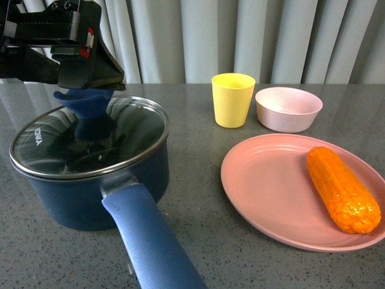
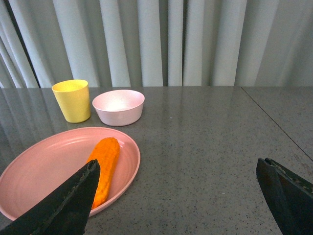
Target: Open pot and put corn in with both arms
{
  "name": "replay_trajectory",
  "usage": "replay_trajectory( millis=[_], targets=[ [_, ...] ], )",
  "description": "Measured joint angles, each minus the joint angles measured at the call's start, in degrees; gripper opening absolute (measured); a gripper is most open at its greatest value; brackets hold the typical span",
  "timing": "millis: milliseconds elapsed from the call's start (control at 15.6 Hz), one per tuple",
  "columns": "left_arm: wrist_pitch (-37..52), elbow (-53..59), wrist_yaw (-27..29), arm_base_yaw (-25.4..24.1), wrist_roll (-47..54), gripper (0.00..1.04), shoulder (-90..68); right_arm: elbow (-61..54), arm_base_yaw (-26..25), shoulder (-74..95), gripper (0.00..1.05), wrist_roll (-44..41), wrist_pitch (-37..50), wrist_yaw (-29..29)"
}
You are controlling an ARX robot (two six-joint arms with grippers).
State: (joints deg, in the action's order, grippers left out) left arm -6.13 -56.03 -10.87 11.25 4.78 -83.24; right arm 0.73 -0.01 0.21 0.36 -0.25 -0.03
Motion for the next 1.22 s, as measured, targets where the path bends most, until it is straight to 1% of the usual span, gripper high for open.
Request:
replay_trajectory(
  millis=[257,385,514,642,706,834,899,1091,1220],
  targets=[
    [0.5,0.26,0.33,0.7,1.31,0.98,-0.04,0.0,0.0,0.0,0.98,0.0,0.0,0.0],
    [0.15,0.98,0.55,1.88,2.21,0.98,-0.76,0.0,0.0,0.0,0.98,0.0,-0.02,0.0],
    [0.5,1.86,1.97,2.99,3.98,0.98,-1.42,0.0,0.0,0.0,0.98,0.0,0.0,0.0],
    [1.25,1.99,2.51,3.02,4.81,0.98,-1.99,0.0,0.0,0.0,0.98,0.0,0.0,0.0],
    [1.44,1.99,2.93,3.02,5.38,0.91,-2.19,0.0,0.0,0.0,0.98,0.0,0.0,0.0],
    [1.46,1.99,4.09,3.1,5.97,0.7,-2.21,0.0,0.0,0.0,0.98,0.0,0.0,0.0],
    [1.44,1.99,4.02,3.02,5.99,0.63,-2.16,0.0,0.0,0.0,0.98,0.0,0.0,0.0],
    [0.22,1.9,3.67,2.91,5.92,0.61,-1.53,0.0,0.0,0.0,0.98,0.0,0.0,0.0],
    [-1.68,1.29,2.16,2.93,5.62,0.6,-0.2,0.0,0.0,0.0,0.98,0.0,0.0,0.0]
  ],
)
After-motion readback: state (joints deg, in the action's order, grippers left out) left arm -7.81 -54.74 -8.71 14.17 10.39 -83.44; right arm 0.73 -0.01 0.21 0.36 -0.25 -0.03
